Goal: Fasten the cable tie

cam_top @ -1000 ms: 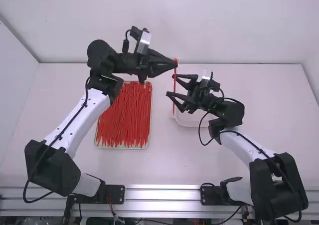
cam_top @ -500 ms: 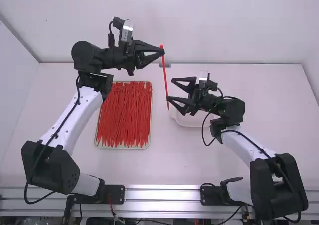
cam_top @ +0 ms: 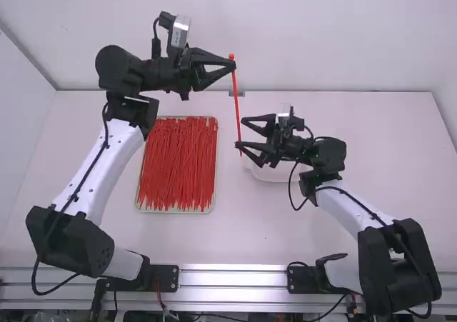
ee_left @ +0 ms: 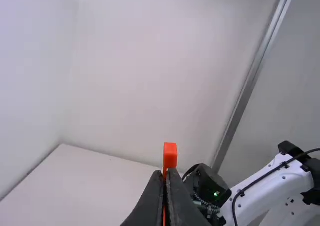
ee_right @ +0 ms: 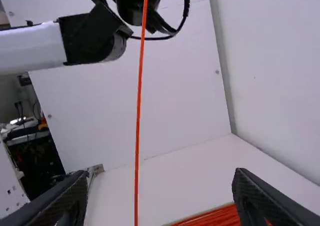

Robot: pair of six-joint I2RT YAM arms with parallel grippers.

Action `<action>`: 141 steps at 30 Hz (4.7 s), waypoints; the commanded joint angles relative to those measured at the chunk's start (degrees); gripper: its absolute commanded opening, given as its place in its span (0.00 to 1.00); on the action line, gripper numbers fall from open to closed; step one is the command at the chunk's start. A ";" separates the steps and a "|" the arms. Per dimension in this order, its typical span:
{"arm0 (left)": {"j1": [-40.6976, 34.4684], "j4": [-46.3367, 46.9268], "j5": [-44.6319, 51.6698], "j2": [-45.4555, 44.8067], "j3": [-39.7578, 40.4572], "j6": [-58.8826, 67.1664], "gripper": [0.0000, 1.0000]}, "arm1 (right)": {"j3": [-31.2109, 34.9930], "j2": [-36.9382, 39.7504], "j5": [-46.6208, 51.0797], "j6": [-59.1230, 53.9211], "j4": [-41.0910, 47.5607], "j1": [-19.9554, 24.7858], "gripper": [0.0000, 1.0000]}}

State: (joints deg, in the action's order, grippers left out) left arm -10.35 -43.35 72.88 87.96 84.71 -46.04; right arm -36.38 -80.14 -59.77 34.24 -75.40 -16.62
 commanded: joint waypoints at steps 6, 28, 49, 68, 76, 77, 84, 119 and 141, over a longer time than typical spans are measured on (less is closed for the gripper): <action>-0.15 0.07 0.07 -0.24 1.20 0.81 0.02 | -1.53 -0.02 -1.27 -0.46 -0.20 -0.28 0.64; -0.15 0.81 -1.40 -0.24 1.20 0.46 0.02 | -1.53 -0.02 -4.20 -1.11 -0.20 -0.94 0.00; -0.07 10.80 -3.72 -0.20 1.11 10.29 0.99 | -1.53 -0.02 -6.67 -4.09 3.10 3.67 0.00; 5.95 33.07 -3.32 -0.20 1.11 28.17 0.99 | -1.53 -0.02 -4.17 -4.74 10.78 13.44 0.00; 5.90 35.36 -3.50 -0.20 1.11 30.08 0.99 | -1.75 -0.02 4.17 -5.77 13.35 16.09 0.00; 5.86 35.36 -3.54 -0.20 1.11 30.10 0.99 | -2.08 -0.02 5.42 -5.79 14.56 16.61 0.00; 5.88 35.41 -3.34 -0.20 1.11 30.93 0.99 | -8.33 -0.02 12.13 -11.32 30.45 17.79 0.00; 5.81 33.31 -8.55 -0.20 1.11 20.94 0.99 | -30.42 -0.02 115.05 -29.07 81.48 -21.20 0.00; -0.02 24.57 -12.52 -0.22 1.16 9.51 0.99 | -30.40 -0.02 143.10 -33.68 83.82 -39.17 0.00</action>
State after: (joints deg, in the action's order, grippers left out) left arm -10.31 -17.85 60.71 87.96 84.71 -33.50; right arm -64.66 -80.14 80.12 0.78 8.21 -55.40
